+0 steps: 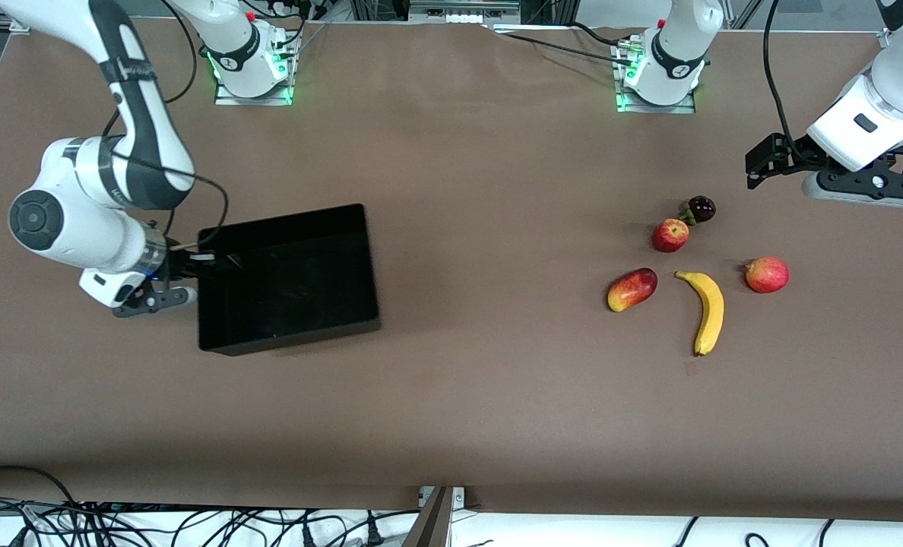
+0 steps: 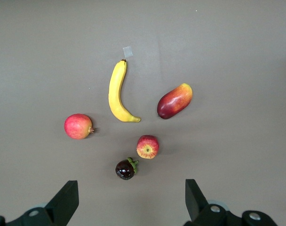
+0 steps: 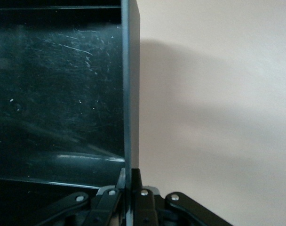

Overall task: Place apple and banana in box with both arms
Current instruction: 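Slide the black box with the right gripper toward the fruit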

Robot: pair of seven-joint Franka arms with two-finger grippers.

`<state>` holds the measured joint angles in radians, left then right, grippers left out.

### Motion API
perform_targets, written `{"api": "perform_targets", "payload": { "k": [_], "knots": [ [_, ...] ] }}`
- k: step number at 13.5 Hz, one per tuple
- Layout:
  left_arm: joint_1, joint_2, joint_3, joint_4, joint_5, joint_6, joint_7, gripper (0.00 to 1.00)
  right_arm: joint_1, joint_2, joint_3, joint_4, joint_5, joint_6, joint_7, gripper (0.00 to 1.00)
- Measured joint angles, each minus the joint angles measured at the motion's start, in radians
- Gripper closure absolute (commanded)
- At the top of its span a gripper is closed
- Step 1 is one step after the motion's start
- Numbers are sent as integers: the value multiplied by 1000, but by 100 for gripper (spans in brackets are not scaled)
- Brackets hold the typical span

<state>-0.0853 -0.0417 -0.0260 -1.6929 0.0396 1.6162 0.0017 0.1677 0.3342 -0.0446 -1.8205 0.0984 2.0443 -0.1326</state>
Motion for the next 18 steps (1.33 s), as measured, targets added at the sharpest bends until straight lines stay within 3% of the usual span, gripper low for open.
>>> {"api": "perform_targets", "payload": {
  "k": [6,9,18],
  "knots": [
    [0,0,-1,0,0,0,0,0,313,161,62,206,120,-32,432,100],
    [1,0,-1,0,0,0,0,0,444,257,63,289,122,-30,610,100],
    [1,1,-1,0,0,-1,0,0,544,370,62,316,122,104,736,100]
  ]
}}
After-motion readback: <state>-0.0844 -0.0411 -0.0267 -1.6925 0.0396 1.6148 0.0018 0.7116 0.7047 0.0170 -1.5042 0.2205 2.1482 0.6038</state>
